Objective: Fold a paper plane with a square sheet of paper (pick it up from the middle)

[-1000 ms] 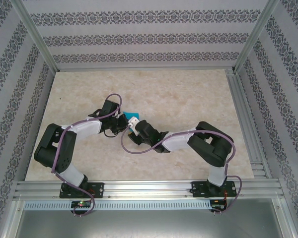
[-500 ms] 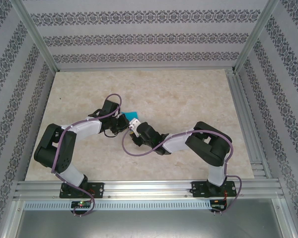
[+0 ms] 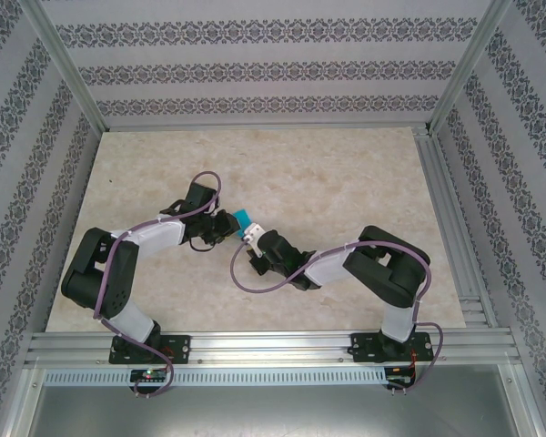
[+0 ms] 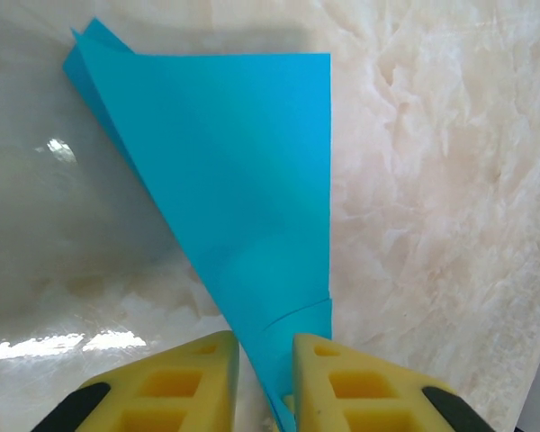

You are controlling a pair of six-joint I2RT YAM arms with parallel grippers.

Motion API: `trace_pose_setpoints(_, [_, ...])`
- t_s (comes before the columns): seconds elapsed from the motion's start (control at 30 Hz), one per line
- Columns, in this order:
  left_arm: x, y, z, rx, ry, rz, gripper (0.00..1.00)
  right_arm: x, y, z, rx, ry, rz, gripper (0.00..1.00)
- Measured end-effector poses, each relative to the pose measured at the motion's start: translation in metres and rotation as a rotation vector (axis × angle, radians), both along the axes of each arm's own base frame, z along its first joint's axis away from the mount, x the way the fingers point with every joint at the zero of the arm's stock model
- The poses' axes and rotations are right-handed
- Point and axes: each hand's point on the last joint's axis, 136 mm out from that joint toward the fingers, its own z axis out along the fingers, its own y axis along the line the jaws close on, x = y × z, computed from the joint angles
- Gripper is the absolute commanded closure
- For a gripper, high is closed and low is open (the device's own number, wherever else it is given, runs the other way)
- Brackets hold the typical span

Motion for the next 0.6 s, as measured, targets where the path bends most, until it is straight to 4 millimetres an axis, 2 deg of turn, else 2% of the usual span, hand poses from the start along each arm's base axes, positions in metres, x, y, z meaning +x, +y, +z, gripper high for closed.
trace_pose_setpoints(0.1, [0.001,0.002,0.0,0.0,-0.001,0.004,0.83,-0.001,0.0,0.0,0.006,0.001,0.006,0.93])
trace_pose_setpoints(0.23, [0.001,0.001,0.0,0.0,-0.002,0.002,0.91,-0.003,0.001,0.0,0.009,0.006,0.016,0.84])
trace_pose_setpoints(0.33, [0.001,0.001,0.0,0.0,-0.001,0.002,0.93,-0.003,0.003,0.001,0.01,0.005,0.022,0.81])
trace_pose_setpoints(0.6, [0.0,0.0,0.003,-0.012,-0.005,-0.004,0.93,0.008,0.018,0.009,0.025,-0.026,0.035,0.79])
